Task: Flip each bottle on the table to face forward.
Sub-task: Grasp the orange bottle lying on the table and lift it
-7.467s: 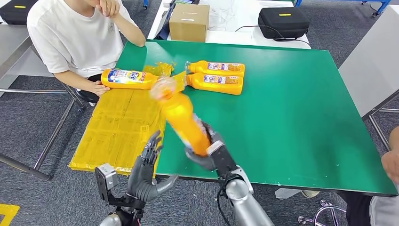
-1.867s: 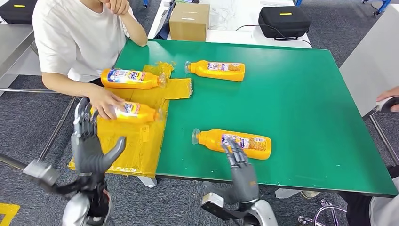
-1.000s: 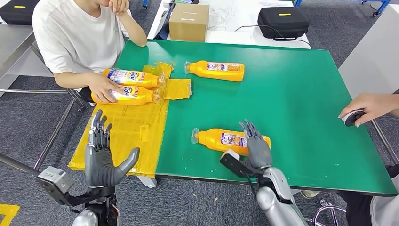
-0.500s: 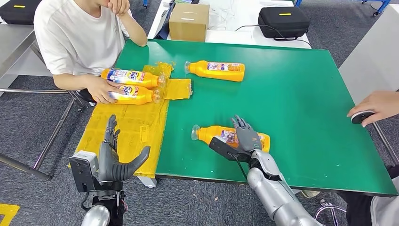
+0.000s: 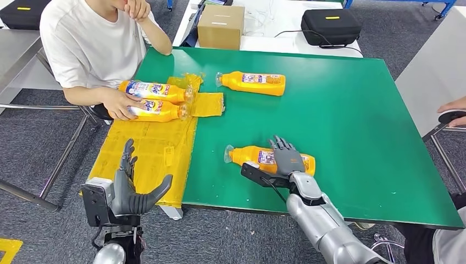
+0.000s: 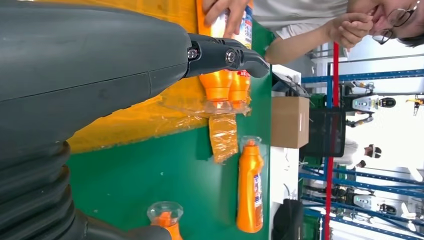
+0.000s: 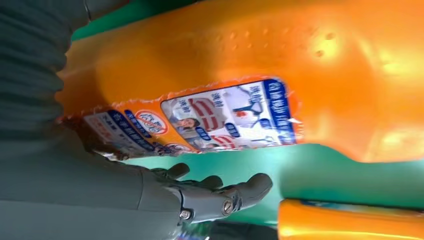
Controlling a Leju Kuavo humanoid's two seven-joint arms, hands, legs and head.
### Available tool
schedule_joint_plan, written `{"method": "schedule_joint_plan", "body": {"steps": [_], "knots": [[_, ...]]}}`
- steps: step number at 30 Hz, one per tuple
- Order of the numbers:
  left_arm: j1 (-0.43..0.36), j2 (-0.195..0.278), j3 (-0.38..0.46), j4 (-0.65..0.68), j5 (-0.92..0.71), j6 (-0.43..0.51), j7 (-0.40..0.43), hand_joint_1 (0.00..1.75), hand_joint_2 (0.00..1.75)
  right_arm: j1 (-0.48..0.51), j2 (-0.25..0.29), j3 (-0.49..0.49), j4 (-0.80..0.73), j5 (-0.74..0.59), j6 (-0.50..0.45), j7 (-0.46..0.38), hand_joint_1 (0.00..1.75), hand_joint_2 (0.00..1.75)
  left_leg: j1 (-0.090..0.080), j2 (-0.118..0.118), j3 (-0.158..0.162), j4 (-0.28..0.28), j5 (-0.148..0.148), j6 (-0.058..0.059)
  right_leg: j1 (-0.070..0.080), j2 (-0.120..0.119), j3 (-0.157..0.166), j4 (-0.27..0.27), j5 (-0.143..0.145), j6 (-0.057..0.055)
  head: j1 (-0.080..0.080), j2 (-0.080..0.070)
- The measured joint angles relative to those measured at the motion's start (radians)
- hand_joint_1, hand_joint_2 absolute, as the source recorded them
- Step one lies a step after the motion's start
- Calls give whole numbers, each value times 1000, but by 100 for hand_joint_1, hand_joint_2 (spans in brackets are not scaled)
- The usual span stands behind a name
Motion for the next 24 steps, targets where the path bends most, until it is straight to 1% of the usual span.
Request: {"method": "schedule_joint_plan", "body": {"steps": [4,9,15,20,24], "knots": [[30,-1,15,-30,-18,-13,10,0,175,54,-40,8,-90,78,-7,83,0,175,0,-1,1,0,0,0,0,-1,1,0,-1,0,0,0],[55,-6,33,-56,-23,-27,13,0,175,135,-95,1,-221,136,4,133,0,175,0,-1,2,0,-1,0,0,-1,3,-1,-1,0,0,0],[69,-8,45,-74,-22,-34,8,0,175,212,-142,-18,-340,148,10,141,0,175,0,-1,3,0,-1,0,0,0,4,-1,-1,0,0,0],[74,-11,51,-81,-21,-35,8,0,175,238,-158,-26,-380,150,17,146,0,175,0,0,3,0,-1,0,0,0,4,0,-1,0,0,0],[73,-14,57,-81,-13,-37,8,0,175,246,-162,-40,-395,144,46,146,0,175,0,0,3,0,-1,0,0,0,4,0,-1,0,0,0]]}}
